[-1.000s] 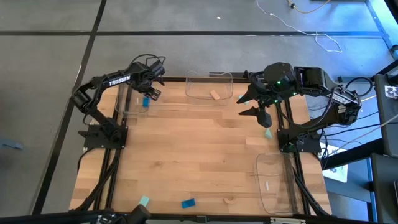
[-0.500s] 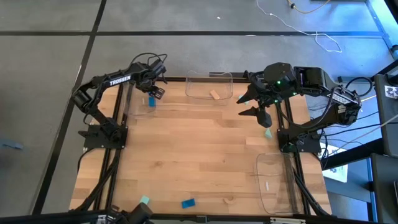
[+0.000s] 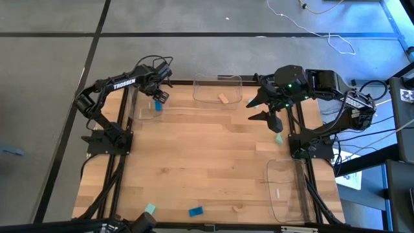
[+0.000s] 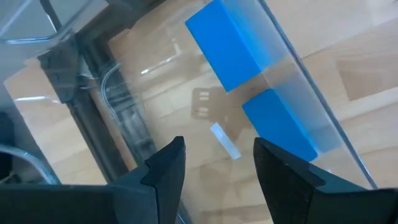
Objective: Sort & place blocks by color
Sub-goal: Adjust the left transparent bin
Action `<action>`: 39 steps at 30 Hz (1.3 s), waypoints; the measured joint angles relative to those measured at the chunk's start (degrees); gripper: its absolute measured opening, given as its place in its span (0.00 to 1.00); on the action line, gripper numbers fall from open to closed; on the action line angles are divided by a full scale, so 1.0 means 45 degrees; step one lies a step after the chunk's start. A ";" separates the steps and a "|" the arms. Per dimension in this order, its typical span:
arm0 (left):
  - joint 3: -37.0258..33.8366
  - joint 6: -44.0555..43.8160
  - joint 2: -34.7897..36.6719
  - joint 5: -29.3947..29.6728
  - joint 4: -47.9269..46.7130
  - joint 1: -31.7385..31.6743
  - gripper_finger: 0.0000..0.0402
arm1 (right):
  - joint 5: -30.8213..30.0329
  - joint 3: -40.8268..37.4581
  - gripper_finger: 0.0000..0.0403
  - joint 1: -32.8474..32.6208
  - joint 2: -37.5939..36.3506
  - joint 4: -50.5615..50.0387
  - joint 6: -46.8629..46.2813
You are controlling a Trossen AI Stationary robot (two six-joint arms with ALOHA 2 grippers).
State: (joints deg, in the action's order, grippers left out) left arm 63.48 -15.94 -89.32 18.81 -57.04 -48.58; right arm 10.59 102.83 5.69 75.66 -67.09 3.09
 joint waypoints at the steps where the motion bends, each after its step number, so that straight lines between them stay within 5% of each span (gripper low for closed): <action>1: 0.0000 0.0002 0.0126 0.0005 -0.0041 0.0000 0.45 | 0.0000 0.0000 0.55 0.0000 0.0000 0.0000 0.0000; 13: 0.0000 0.0005 0.2294 0.0124 -0.0506 0.0141 0.45 | 0.0000 0.0000 0.55 -0.0003 0.0000 0.0000 0.0034; 18: 0.0000 0.0029 0.2643 0.1940 -0.1006 0.0047 0.45 | 0.0000 0.0000 0.55 -0.0004 0.0000 0.0000 0.0025; 39: 0.0000 0.0699 0.0234 0.1554 0.0970 -0.0622 0.45 | 0.0000 0.0000 0.55 0.0000 0.0000 0.0000 0.0088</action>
State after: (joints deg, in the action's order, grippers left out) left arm 63.48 -12.80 -88.27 25.80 -52.67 -51.37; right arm 10.59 102.83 5.69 75.66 -67.09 3.49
